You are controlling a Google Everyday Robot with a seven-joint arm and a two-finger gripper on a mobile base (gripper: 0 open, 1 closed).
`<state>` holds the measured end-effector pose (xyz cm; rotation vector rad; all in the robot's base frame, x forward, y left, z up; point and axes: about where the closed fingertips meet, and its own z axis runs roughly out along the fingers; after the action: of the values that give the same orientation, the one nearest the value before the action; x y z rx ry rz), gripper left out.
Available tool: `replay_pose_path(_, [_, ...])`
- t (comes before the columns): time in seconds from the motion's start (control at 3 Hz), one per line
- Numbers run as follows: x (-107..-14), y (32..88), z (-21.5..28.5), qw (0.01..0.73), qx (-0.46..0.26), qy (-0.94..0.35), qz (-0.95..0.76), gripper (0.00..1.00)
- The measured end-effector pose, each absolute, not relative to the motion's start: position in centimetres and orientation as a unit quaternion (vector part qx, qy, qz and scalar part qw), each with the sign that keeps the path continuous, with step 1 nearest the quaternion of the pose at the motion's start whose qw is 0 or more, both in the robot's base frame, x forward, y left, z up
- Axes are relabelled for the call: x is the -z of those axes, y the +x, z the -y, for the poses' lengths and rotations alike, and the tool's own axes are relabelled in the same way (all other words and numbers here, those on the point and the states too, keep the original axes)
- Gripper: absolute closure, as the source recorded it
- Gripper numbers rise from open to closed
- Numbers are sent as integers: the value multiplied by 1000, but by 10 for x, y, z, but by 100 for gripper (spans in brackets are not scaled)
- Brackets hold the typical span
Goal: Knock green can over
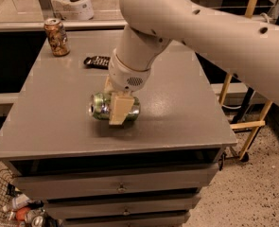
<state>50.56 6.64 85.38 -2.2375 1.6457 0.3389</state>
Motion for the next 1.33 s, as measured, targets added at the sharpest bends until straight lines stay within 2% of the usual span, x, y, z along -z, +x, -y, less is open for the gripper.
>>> replay_pose_path(0.33, [-843, 501, -75, 137, -113, -806, -564, 100])
replay_pose_path(0.67, [-843, 500, -75, 136, -112, -807, -563, 83])
replay_pose_path(1.33, [-843, 499, -77, 136, -112, -808, -562, 36])
